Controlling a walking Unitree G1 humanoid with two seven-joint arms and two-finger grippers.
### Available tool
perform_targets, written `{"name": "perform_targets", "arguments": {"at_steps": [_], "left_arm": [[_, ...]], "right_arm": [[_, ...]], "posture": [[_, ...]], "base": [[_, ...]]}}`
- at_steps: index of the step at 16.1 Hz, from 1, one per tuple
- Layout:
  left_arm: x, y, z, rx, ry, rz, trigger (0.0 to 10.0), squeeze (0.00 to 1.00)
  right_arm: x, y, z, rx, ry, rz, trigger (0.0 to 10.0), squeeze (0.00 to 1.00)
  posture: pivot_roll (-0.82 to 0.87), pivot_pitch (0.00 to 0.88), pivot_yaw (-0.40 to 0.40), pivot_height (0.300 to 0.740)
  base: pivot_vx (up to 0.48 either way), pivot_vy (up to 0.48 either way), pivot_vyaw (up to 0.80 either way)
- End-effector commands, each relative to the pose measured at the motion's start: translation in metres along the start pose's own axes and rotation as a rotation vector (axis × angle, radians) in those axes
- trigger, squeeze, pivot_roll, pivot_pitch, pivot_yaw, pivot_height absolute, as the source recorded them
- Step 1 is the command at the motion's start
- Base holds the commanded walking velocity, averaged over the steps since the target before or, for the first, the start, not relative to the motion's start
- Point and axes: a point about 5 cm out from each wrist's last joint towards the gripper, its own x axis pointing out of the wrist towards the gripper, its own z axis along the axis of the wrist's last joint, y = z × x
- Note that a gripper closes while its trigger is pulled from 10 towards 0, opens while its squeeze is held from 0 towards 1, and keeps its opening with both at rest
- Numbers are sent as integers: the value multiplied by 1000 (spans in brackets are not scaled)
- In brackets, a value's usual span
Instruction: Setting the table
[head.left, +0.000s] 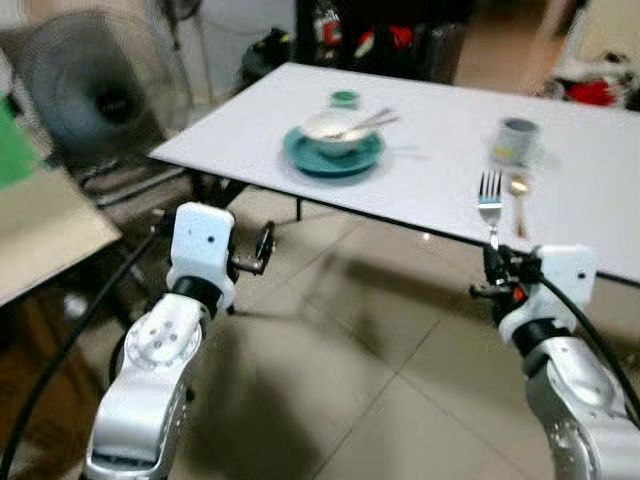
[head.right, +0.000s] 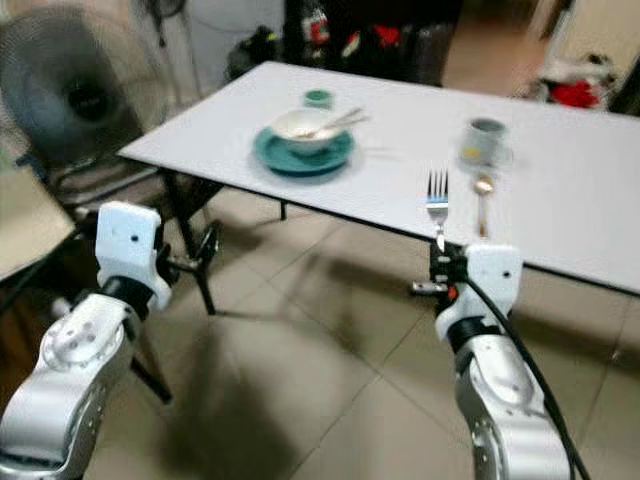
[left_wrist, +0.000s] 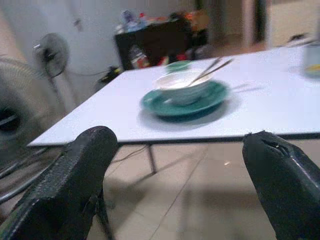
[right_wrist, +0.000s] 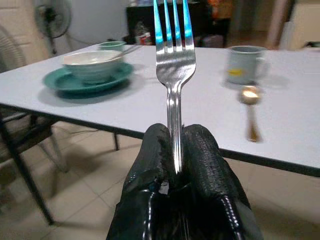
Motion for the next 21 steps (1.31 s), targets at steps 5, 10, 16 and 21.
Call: {"name": "perform_targets", "arguments": {"at_steps": [5, 10, 16, 21], "left_arm": [[-2, 3, 0, -13, -2, -14, 10000, 467], [-2, 2, -1, -19, -3, -23, 10000, 471], [-1, 4, 0, -20, -8, -20, 10000, 471], [1, 5, 0, -18, -11, -17, 10000, 467]], "right_arm": [[0, 0, 7, 4, -8, -10, 10000, 0], [0, -4, 6, -1, 1, -44, 10000, 0], [1, -5, 8, -4, 1, -53, 10000, 0], [4, -4, 12, 25, -2, 50, 10000, 0]], "posture": [[-76, 0, 14, 740], [-78, 0, 17, 740], [-80, 0, 17, 740], [-81, 0, 20, 740]], "base": [[163, 0, -800], [276, 0, -800], [275, 0, -784], [276, 0, 0]]}}
